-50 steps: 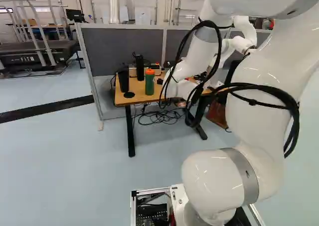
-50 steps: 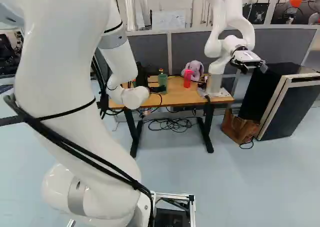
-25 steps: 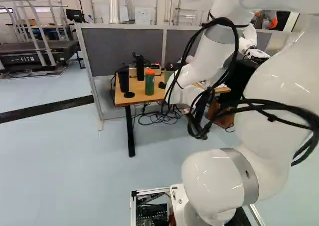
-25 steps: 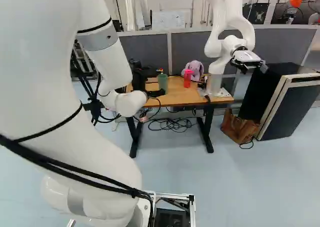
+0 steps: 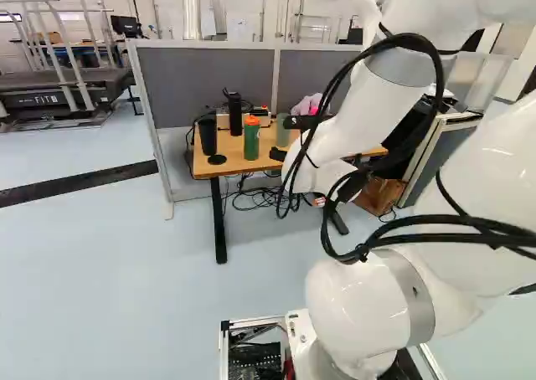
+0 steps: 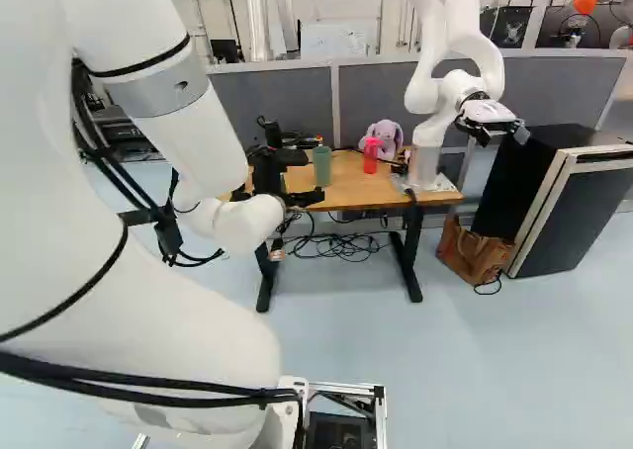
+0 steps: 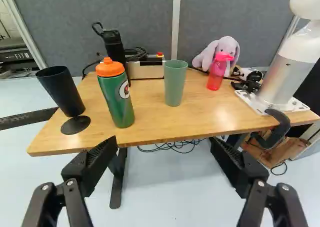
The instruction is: Place the green cup on the table
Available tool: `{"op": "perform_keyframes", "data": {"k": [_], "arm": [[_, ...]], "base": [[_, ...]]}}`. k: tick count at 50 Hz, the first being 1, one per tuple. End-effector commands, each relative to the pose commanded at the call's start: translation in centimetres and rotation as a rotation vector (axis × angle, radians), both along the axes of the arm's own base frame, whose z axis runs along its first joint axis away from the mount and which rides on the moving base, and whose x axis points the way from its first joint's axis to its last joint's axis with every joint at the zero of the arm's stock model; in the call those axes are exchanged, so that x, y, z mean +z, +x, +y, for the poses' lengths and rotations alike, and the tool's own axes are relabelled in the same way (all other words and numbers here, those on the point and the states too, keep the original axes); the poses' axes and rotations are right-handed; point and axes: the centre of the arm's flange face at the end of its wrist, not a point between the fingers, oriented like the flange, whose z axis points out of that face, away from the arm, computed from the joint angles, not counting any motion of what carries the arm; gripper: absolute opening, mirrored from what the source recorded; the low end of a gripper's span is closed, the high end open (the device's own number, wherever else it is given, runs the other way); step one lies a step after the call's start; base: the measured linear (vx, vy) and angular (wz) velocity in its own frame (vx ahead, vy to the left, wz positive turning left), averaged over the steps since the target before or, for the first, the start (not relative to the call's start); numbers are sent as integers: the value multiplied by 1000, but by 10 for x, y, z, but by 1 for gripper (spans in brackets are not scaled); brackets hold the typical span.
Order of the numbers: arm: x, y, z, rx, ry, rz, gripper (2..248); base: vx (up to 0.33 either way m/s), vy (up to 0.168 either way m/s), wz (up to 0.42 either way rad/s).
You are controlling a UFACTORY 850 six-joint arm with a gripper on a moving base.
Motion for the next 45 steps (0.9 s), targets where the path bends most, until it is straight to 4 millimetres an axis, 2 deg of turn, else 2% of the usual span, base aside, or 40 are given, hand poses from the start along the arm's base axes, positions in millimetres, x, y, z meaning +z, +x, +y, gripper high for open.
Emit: {"op": "perform_keyframes", "data": {"k": [22,45], "arm": [[-7,-29,0,-1,0,6,247],[-9,-38,0,-2,0,7,247]], "base": [[0,0,0],[0,0,0]]}}
